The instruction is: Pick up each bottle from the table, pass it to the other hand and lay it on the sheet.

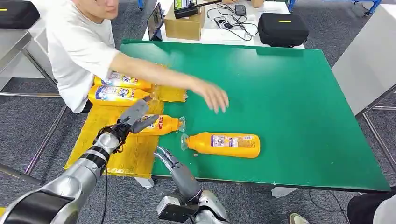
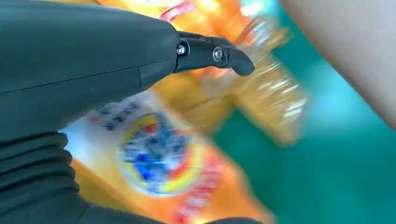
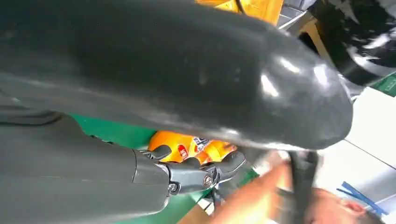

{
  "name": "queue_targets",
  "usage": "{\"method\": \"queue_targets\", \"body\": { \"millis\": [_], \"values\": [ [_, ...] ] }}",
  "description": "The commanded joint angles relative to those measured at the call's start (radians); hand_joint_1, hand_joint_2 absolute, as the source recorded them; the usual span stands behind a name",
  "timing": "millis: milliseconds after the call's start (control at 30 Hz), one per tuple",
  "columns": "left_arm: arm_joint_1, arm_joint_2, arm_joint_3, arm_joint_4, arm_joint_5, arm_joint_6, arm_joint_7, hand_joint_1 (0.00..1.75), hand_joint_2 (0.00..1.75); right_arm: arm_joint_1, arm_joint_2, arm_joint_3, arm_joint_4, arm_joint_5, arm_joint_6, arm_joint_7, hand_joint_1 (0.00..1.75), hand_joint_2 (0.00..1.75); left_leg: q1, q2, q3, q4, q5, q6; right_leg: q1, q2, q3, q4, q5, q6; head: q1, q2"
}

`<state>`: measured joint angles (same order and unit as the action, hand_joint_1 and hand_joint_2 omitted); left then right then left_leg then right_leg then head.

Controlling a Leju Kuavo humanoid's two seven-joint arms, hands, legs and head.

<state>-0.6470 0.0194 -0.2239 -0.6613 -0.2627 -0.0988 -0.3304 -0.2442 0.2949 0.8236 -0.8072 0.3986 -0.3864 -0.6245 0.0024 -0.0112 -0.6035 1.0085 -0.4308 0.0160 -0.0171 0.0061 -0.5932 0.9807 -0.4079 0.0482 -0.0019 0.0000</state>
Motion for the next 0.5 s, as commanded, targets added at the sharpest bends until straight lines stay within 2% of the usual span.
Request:
{"method": "queue_targets", "body": {
  "millis": [33, 167, 200, 267, 333, 400, 433, 500],
  "values": [
    [0.113, -0.027, 0.035, -0.414, 0.197, 0.004, -0.003, 0.00, 1.75, -0.029, -0.028, 0.025, 0.057, 0.027, -0.033, -0.005, 0.00, 0.00, 0.000, 0.000, 0.000, 0.000, -0.001, 0.000, 0.001, -0.001, 0.001, -0.001, -0.001, -0.001, 0.000, 0.000],
    [0.141, -0.021, 0.030, -0.495, 0.236, 0.020, -0.010, 0.00, 1.75, -0.021, -0.042, 0.028, 0.024, 0.073, -0.084, 0.005, 0.00, 0.00, 0.001, 0.001, 0.000, 0.000, -0.001, -0.001, 0.001, -0.001, 0.000, -0.001, -0.001, -0.002, 0.000, 0.000],
    [0.148, -0.020, 0.032, -0.511, 0.242, 0.024, -0.008, 0.00, 1.75, -0.017, -0.046, 0.026, 0.009, 0.074, -0.086, 0.009, 0.00, 1.75, 0.001, 0.001, -0.001, 0.000, -0.001, -0.001, 0.001, 0.000, -0.001, -0.001, 0.000, -0.001, 0.000, 0.000],
    [0.207, -0.032, 0.072, -0.607, 0.313, 0.049, -0.018, 0.00, 1.75, -0.006, -0.074, 0.018, -0.065, 0.135, -0.158, 0.050, 0.00, 1.75, 0.001, 0.001, -0.001, 0.000, -0.001, -0.001, 0.001, 0.000, -0.001, -0.001, -0.001, -0.001, 0.000, 0.000],
    [0.322, -0.047, 0.095, -0.748, 0.419, 0.043, 0.024, 0.00, 1.75, 0.019, -0.120, -0.011, -0.167, 0.207, -0.201, 0.110, 0.00, 1.75, 0.001, 0.002, 0.000, 0.000, -0.001, 0.000, 0.001, 0.001, 0.000, -0.001, -0.001, -0.001, 0.000, 0.000],
    [0.361, -0.059, 0.101, -0.785, 0.447, 0.047, 0.023, 0.00, 1.75, 0.021, -0.134, -0.025, -0.187, 0.248, -0.226, 0.136, 0.00, 1.75, 0.000, 0.004, 0.002, -0.001, -0.002, 0.000, 0.000, 0.003, 0.001, -0.002, -0.001, -0.001, 0.000, 0.000],
    [0.436, -0.084, 0.117, -0.850, 0.498, 0.048, 0.018, 0.00, 1.75, 0.040, -0.150, -0.063, -0.216, 0.322, -0.276, 0.207, 0.00, 1.75, 0.000, 0.004, 0.001, -0.001, -0.002, 0.000, 0.000, 0.002, 0.001, -0.002, -0.001, -0.001, 0.000, 0.000],
    [0.532, -0.096, 0.107, -0.917, 0.508, 0.059, 0.012, 0.00, 1.75, 0.060, -0.177, -0.110, -0.259, 0.338, -0.236, 0.251, 0.00, 1.75, 0.000, 0.004, 0.003, -0.002, -0.002, 0.000, 0.000, 0.001, 0.003, -0.003, -0.001, -0.001, 0.000, 0.000]
  ]
}}
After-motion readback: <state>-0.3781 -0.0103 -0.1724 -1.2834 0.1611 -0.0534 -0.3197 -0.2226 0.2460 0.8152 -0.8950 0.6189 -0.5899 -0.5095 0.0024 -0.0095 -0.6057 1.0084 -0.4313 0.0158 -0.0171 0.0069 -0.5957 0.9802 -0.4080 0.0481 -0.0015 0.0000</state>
